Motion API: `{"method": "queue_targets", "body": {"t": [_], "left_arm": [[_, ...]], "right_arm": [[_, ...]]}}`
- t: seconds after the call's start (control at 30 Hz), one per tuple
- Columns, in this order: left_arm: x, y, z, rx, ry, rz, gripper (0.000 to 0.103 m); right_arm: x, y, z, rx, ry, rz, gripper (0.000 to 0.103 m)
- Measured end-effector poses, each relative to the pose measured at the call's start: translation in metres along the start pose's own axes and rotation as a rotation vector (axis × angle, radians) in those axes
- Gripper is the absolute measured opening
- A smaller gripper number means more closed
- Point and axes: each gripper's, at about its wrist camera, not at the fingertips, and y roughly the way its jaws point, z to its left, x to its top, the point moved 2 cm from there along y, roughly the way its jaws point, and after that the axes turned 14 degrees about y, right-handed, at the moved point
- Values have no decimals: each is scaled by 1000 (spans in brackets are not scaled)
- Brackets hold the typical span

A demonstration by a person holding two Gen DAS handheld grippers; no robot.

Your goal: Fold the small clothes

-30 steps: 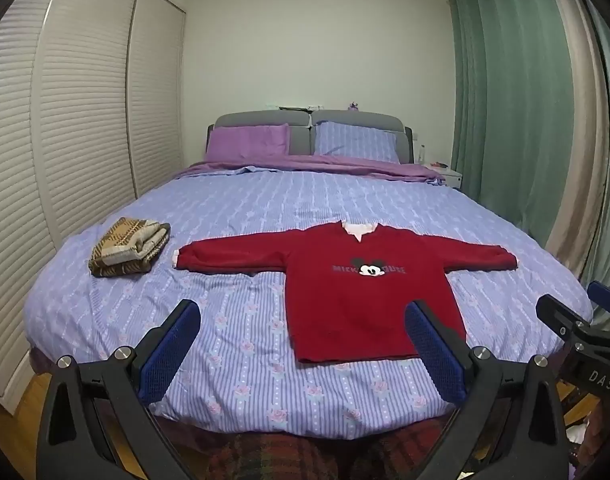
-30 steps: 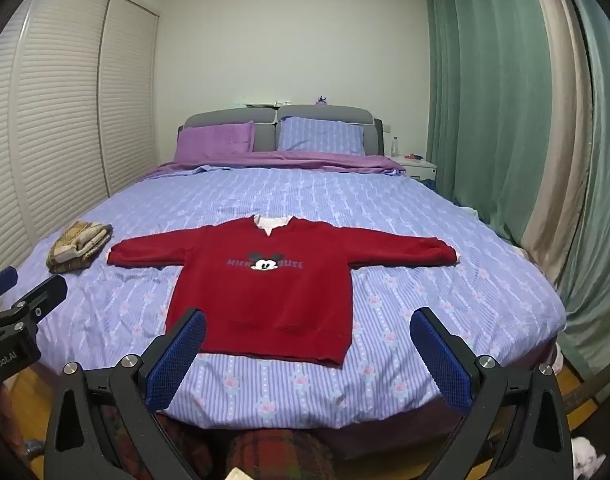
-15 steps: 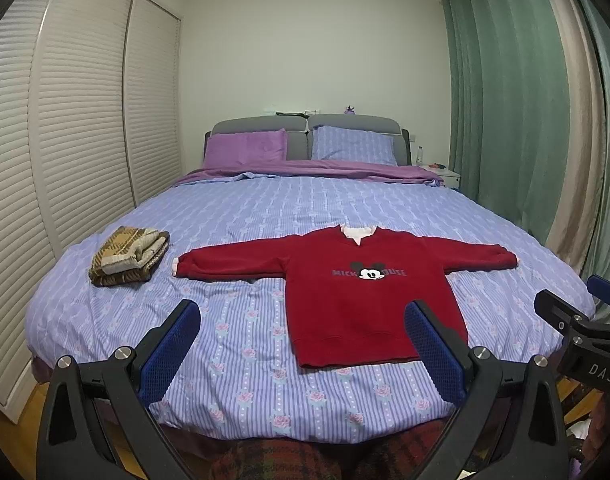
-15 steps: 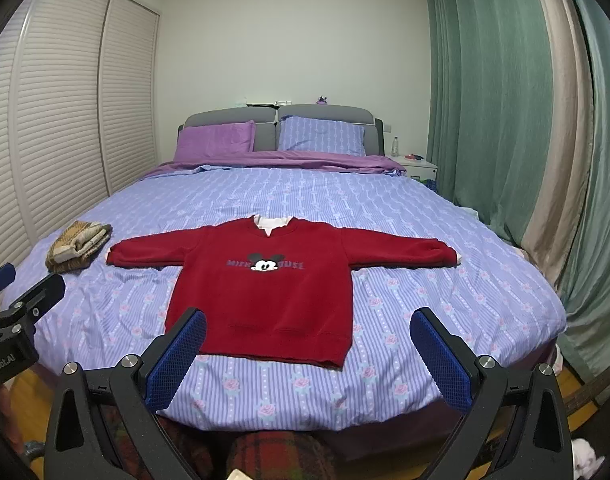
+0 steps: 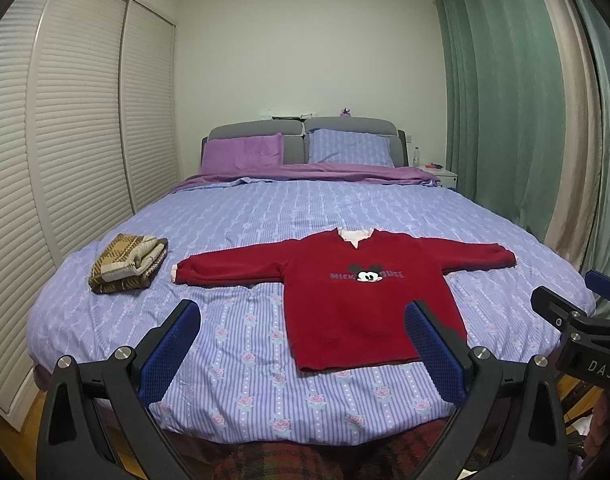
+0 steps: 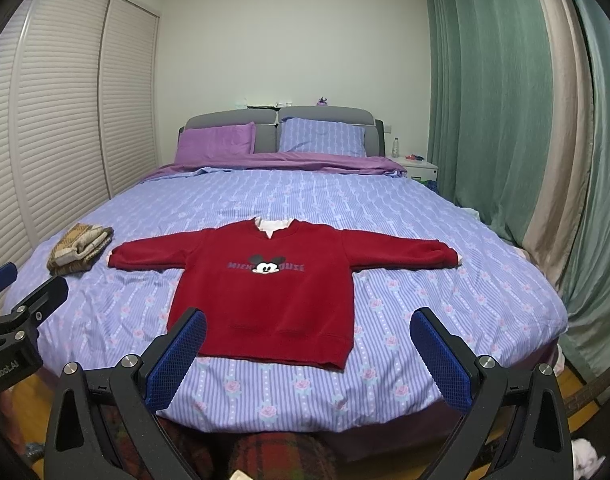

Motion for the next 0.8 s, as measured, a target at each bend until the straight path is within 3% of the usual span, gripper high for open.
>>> {"method": "queue_targets", "body": {"t": [0.8], "left_arm": [[2, -2, 0, -5, 1, -13, 103]], "right_arm": [[2, -2, -2, 2, 2, -5, 103]]}}
